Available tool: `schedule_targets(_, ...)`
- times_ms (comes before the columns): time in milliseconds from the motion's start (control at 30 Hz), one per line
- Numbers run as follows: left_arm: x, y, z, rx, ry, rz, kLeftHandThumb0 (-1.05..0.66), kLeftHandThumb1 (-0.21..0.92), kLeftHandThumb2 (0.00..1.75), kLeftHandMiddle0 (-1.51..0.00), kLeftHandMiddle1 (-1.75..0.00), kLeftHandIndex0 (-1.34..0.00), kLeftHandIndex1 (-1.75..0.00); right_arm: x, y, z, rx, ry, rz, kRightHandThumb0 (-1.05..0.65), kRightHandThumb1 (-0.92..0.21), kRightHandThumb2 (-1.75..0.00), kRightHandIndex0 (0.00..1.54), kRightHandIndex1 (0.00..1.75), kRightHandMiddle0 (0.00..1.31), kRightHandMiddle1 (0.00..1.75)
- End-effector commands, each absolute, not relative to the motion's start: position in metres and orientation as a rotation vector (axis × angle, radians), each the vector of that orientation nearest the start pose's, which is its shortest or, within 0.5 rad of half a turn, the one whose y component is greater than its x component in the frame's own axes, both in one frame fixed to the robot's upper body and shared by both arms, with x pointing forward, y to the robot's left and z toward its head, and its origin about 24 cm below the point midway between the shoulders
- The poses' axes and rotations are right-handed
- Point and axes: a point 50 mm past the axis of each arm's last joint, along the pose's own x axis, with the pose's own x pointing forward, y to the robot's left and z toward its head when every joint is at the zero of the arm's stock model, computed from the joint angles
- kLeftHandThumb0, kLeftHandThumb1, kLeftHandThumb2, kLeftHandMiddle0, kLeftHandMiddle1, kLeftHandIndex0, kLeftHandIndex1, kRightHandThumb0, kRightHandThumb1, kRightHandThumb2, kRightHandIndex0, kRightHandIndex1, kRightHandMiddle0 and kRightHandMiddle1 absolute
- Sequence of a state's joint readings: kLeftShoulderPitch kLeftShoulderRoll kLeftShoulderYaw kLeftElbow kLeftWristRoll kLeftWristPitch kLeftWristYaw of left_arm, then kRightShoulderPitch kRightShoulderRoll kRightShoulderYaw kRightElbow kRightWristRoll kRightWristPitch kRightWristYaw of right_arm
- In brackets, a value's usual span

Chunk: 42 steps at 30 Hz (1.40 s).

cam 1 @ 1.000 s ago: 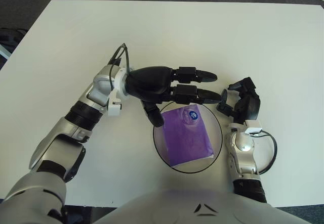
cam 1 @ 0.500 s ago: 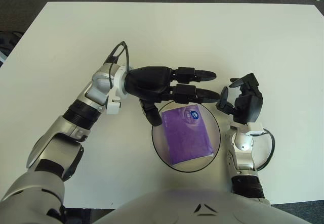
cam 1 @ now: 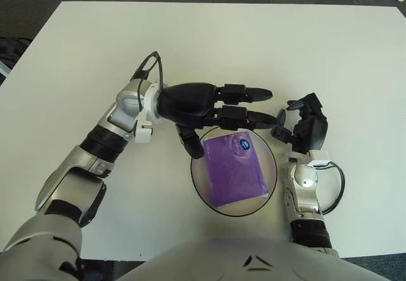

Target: Put the tissue paper into the plate.

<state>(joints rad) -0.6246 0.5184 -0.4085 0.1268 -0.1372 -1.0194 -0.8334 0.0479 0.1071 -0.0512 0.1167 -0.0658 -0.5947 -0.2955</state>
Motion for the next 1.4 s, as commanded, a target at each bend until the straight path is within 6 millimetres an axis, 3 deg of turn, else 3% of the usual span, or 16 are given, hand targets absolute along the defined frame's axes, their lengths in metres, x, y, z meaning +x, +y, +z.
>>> schedule_targets(0,0.257,0.097,0.187,0.822,-1.039,-1.249,-0.98,0.92,0.96,0.00,0.00,0.00,0.00,0.207,-0.159,0.009,0.019,-0.213,-0.368,-0.52,-0.24,-1.43,1.25,1.75,0.68,1.75)
schedule_targets(67,0.261,0.104,0.189,0.790,-0.941,-1.211,-0.95,0.92,0.99,-0.01,-0.01,0.00,0.00,0.206,-0.160,0.010,0.013,-0.220,-0.370,-0.52,-0.23,-1.43,1.26,1.75,0.68,1.75)
schedule_targets(100,0.263,0.108,0.190,0.773,-0.905,-1.192,-0.92,0.92,0.98,-0.01,-0.24,0.00,-0.12,0.206,-0.160,0.011,0.012,-0.225,-0.372,-0.52,-0.23,-1.43,1.26,1.75,0.68,1.75)
schedule_targets(133,0.264,0.115,0.193,0.737,-0.883,-1.149,-0.91,0.92,0.98,-0.01,-0.33,0.00,-0.16,0.205,-0.160,0.012,0.014,-0.230,-0.373,-0.52,-0.23,-1.43,1.26,1.75,0.68,1.75)
schedule_targets(167,0.264,0.120,0.194,0.660,-0.888,-1.056,-0.85,0.92,0.93,0.00,-0.77,0.00,-0.54,0.205,-0.159,0.012,0.025,-0.231,-0.370,-0.52,-0.23,-1.43,1.25,1.75,0.68,1.75)
schedule_targets(200,0.263,0.124,0.195,0.609,-0.893,-0.991,-0.75,0.90,0.87,-0.08,-0.96,-0.05,-0.78,0.205,-0.159,0.013,0.032,-0.231,-0.368,-0.52,-0.23,-1.43,1.24,1.75,0.68,1.75)
schedule_targets(233,0.262,0.125,0.192,0.536,-0.906,-0.889,-0.61,0.88,0.79,-0.19,-1.24,-0.12,-1.13,0.205,-0.159,0.013,0.042,-0.230,-0.363,-0.52,-0.23,-1.43,1.22,1.75,0.68,1.75)
schedule_targets(300,0.259,0.126,0.187,0.455,-0.913,-0.764,-0.32,0.64,0.98,-0.37,-1.49,-0.27,-1.35,0.205,-0.159,0.014,0.051,-0.228,-0.357,-0.51,-0.25,-1.41,1.19,1.75,0.67,1.75)
schedule_targets(367,0.259,0.125,0.181,0.408,-0.931,-0.654,-0.14,0.46,1.15,-0.52,-1.64,-0.39,-1.48,0.204,-0.159,0.014,0.055,-0.214,-0.354,-0.50,-0.26,-1.39,1.15,1.75,0.66,1.75)
schedule_targets(500,0.255,0.129,0.170,0.256,-0.945,-0.425,-0.04,0.34,1.30,-0.52,-1.72,-0.47,-1.68,0.204,-0.159,0.015,0.052,-0.196,-0.348,-0.49,-0.30,-1.35,1.10,1.75,0.63,1.75)
schedule_targets(700,0.255,0.138,0.153,0.003,-0.825,-0.245,-0.01,0.22,1.43,-0.57,-1.74,-0.56,-1.74,0.204,-0.159,0.016,0.054,-0.190,-0.336,-0.48,-0.33,-1.31,1.07,1.75,0.60,1.75)
schedule_targets(900,0.272,0.134,0.160,-0.216,-0.814,-0.200,-0.01,0.12,1.55,-0.65,-1.75,-0.64,-1.75,0.204,-0.159,0.017,0.059,-0.186,-0.340,-0.48,-0.34,-1.30,1.07,1.75,0.60,1.75)
schedule_targets(967,0.274,0.135,0.160,-0.277,-0.805,-0.201,-0.01,0.03,1.65,-0.72,-1.75,-0.71,-1.75,0.204,-0.159,0.018,0.057,-0.183,-0.343,-0.47,-0.34,-1.30,1.07,1.75,0.59,1.75)
schedule_targets(1100,0.275,0.137,0.158,-0.342,-0.791,-0.200,-0.01,-0.11,1.72,-0.89,-1.75,-0.84,-1.53,0.204,-0.158,0.018,0.053,-0.182,-0.342,-0.47,-0.35,-1.29,1.07,1.75,0.59,1.75)
schedule_targets(1367,0.276,0.142,0.149,-0.388,-0.754,-0.161,-0.01,-0.13,1.75,-0.91,-1.75,-0.86,-1.54,0.205,-0.158,0.019,0.059,-0.193,-0.335,-0.48,-0.34,-1.30,1.10,1.75,0.60,1.75)
